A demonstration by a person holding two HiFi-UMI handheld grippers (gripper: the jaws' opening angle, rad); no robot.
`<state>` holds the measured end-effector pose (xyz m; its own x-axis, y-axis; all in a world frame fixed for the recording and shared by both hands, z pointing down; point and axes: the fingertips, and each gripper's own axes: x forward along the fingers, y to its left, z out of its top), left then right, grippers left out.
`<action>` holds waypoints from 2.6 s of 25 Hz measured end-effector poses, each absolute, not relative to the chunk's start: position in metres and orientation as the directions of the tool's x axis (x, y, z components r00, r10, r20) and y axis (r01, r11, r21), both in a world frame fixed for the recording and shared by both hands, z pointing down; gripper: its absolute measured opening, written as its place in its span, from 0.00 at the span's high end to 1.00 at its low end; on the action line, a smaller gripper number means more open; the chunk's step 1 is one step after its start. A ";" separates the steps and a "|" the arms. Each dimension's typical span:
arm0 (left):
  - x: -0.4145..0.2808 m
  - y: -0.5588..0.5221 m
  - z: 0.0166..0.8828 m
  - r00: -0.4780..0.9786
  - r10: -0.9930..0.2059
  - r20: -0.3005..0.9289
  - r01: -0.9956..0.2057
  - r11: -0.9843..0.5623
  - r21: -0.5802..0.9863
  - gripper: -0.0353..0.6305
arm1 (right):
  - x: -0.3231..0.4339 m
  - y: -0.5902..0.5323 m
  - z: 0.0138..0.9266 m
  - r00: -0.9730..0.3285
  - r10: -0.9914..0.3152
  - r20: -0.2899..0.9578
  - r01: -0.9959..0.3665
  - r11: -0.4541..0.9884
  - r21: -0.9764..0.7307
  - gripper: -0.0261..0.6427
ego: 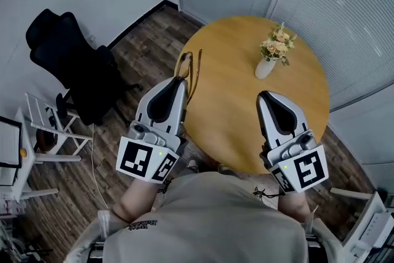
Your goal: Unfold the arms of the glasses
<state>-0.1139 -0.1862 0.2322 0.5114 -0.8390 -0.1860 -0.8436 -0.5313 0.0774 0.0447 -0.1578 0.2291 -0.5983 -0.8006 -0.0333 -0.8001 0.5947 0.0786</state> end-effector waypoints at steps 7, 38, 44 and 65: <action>-0.109 -0.186 0.235 0.534 -0.828 -0.172 -0.830 -0.552 0.080 0.89 | 0.047 -0.161 0.219 -0.587 -0.807 -0.064 -0.809 0.585 0.058 0.91; -0.082 -0.178 0.252 0.565 -0.816 -0.121 -0.824 -0.566 -0.025 0.89 | -0.027 -0.199 0.196 -0.707 -0.704 -0.061 -0.707 0.701 0.099 0.91; -0.108 -0.194 0.252 0.492 -0.860 -0.137 -0.861 -0.504 0.069 0.89 | -0.013 -0.197 0.215 -0.687 -0.727 -0.019 -0.726 0.684 0.075 0.90; -0.133 -0.203 0.238 0.439 -0.884 -0.162 -0.888 -0.454 0.069 0.89 | -0.005 -0.157 0.287 -0.714 -0.687 0.135 -0.695 0.719 -0.018 0.90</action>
<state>-0.1330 -0.2025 0.2377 0.4394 -0.8836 -0.1616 -0.8881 -0.4543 0.0692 -0.0052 -0.1570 0.2869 -0.7141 -0.6870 0.1347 -0.6949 0.7189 -0.0179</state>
